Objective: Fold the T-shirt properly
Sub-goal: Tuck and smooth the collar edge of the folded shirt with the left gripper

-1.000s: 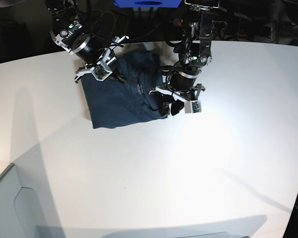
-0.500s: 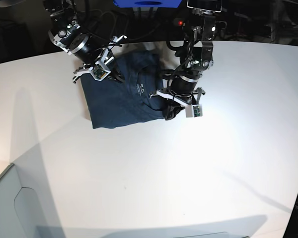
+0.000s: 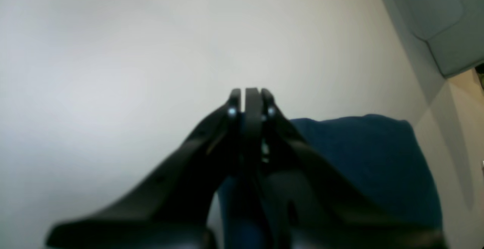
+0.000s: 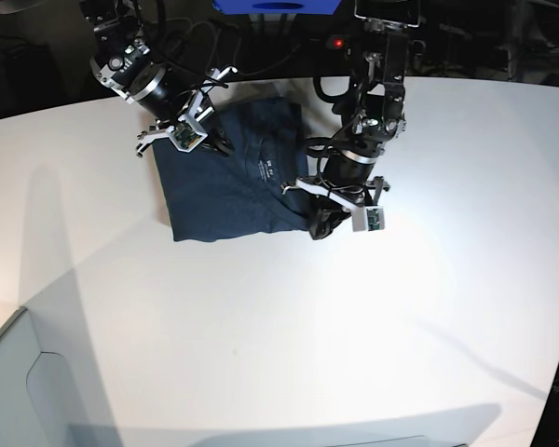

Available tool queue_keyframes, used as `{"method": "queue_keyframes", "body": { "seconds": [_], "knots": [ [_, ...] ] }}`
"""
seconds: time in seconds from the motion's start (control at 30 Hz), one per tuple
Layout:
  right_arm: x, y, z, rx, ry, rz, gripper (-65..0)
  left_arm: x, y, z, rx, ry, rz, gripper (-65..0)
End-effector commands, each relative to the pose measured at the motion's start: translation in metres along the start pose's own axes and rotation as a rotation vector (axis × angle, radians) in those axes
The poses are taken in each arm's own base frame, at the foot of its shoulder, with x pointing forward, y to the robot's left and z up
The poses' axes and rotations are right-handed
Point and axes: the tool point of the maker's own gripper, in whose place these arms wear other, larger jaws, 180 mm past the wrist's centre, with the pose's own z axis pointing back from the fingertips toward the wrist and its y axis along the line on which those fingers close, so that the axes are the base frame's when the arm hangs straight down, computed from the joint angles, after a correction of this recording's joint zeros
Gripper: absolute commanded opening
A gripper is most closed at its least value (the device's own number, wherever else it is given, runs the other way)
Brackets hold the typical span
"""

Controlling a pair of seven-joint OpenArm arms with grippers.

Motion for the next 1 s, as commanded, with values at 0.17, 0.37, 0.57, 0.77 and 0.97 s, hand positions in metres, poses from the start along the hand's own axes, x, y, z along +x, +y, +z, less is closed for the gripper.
{"method": "queue_keyframes", "body": {
  "seconds": [0.17,0.37,0.57,0.77,0.97],
  "knots": [
    [0.013,-0.001,0.002,-0.002,-0.049,0.002,-64.7,0.017,0.001,-0.008,-0.008,-0.05,-0.007,-65.0],
    [0.014,-0.001,0.002,-0.002,-0.05,0.003,-64.7,0.01,0.004,-0.015,-0.001,-0.027,-0.004,-65.0],
    [0.021,0.001,0.005,0.0,-0.067,0.012,-64.6,0.009,0.006,-0.003,0.009,-0.034,-0.002,-37.1],
    [0.026,-0.01,0.014,-0.04,-0.076,0.021,-64.6,0.04,-0.007,0.036,-0.023,-0.125,-0.039,-18.0],
    [0.027,-0.02,0.02,-0.072,-0.075,0.026,-64.6,-0.001,-0.043,0.07,-0.089,-0.036,0.011,-18.0]
  ]
}}
